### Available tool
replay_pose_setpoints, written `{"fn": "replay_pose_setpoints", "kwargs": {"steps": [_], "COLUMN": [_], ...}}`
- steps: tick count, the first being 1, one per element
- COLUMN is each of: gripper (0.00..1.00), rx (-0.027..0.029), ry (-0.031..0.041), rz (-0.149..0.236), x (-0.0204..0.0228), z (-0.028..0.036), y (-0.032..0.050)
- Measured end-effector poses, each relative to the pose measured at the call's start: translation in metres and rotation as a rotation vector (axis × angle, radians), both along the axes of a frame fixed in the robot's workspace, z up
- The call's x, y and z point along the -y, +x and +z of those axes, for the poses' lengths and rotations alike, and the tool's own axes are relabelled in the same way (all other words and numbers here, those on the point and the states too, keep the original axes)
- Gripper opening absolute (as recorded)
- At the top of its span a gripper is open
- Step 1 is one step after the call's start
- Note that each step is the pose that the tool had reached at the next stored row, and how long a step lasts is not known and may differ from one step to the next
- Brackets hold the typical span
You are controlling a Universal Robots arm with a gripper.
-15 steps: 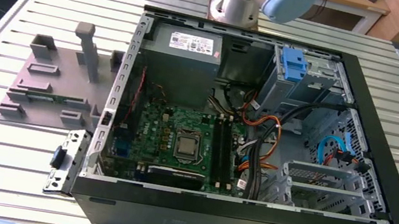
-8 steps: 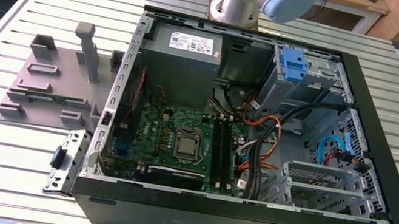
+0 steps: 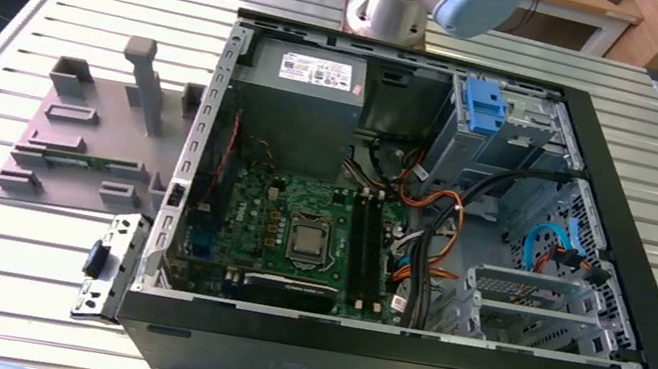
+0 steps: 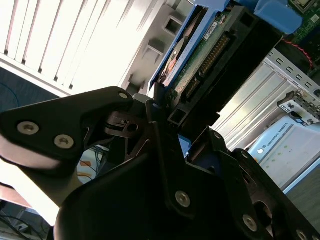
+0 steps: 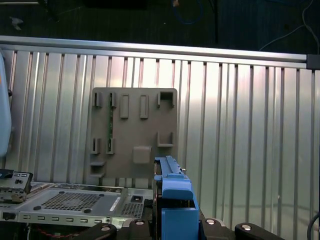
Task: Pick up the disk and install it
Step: 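Pick up the disk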
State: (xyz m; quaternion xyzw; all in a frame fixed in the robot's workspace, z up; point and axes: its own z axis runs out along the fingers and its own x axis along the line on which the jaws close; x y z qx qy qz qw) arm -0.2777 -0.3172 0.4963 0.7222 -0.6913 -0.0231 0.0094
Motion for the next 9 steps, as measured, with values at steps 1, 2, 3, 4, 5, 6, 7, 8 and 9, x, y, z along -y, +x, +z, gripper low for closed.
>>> {"fn": "replay_pose_setpoints", "kwargs": {"steps": [1,2,3,4,5,6,7,8,9], "gripper": [0.37,0.37,0.37,0.37,0.37,0.37,0.37,0.37,0.37], "rx": [0.0001,0.0001,0.0001,0.0001,0.0001,0.0000,0.0000,0.0001,0.0001], "ry": [0.0000,0.0000,0.0001,0.0000,0.0000,0.0000,0.0000,0.0001,0.0000], "rz": [0.000,0.000,0.000,0.000,0.000,0.000,0.000,0.000,0.000], "x": [0.0000,0.0000,0.0000,0.0000,0.0000,0.0000,0.0000,0.0000,0.0000], "z": [0.0000,0.0000,-0.0001,0.0000,0.0000,0.0000,0.0000,-0.0001,0.0000], "y": [0.0006,0.0012,0.0019,0.0025,0.0031,0.0037,0.0043,0.0050,0.0056]}}
